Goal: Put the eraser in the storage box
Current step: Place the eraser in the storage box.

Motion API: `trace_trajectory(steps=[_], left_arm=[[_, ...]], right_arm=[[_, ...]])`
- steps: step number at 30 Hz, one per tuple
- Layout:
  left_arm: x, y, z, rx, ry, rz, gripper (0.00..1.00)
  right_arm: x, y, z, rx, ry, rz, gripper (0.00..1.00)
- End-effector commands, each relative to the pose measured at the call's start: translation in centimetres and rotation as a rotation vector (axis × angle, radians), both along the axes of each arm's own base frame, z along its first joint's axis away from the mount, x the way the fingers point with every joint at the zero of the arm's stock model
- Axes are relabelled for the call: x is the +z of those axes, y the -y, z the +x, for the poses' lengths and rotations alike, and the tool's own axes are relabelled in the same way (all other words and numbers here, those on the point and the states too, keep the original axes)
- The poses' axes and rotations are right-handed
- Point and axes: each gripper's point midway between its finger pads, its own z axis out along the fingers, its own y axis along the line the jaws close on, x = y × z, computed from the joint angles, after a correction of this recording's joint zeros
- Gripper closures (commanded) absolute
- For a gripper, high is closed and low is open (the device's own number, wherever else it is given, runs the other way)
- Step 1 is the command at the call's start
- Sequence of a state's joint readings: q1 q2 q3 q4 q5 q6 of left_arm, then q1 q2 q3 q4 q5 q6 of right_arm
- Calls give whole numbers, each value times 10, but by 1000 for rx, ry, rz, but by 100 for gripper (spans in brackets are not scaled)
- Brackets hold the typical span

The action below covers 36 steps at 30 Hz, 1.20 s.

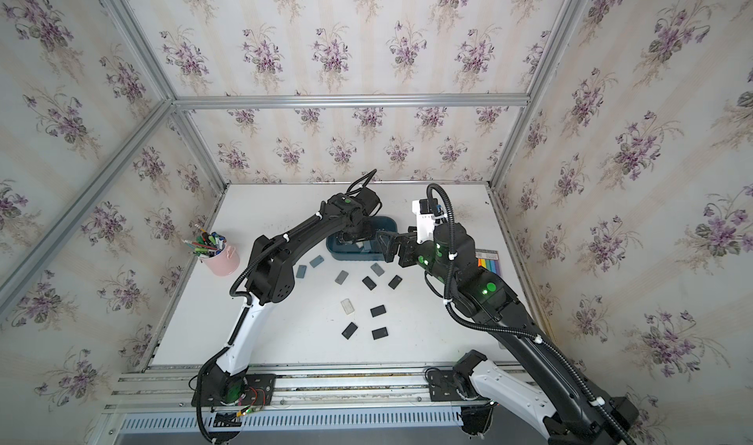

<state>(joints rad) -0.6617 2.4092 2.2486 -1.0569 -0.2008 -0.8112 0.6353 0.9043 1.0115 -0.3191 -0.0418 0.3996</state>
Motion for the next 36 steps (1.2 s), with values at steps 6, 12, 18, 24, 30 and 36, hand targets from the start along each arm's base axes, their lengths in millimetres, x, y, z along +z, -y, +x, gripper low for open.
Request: trace_trajectory(steps=[6, 12, 18, 24, 30, 36], left_arm=[[0, 1, -1, -27, 3, -13, 1], [0, 6, -2, -44, 11, -51, 1], [21, 11, 5, -59, 88, -105, 1], [52, 13, 11, -77, 184, -176, 1], [96, -14, 4, -63, 241, -160, 1], [137, -65, -33, -69, 315, -56, 1]], right_arm=[[-2, -3, 0, 9, -10, 17, 0], [-4, -5, 0, 16, -16, 22, 0], [-6, -6, 1, 17, -19, 18, 0], [-8, -6, 1, 16, -23, 17, 0], [-27, 2, 8, -54, -78, -22, 0], [-117, 7, 15, -146, -325, -123, 0]])
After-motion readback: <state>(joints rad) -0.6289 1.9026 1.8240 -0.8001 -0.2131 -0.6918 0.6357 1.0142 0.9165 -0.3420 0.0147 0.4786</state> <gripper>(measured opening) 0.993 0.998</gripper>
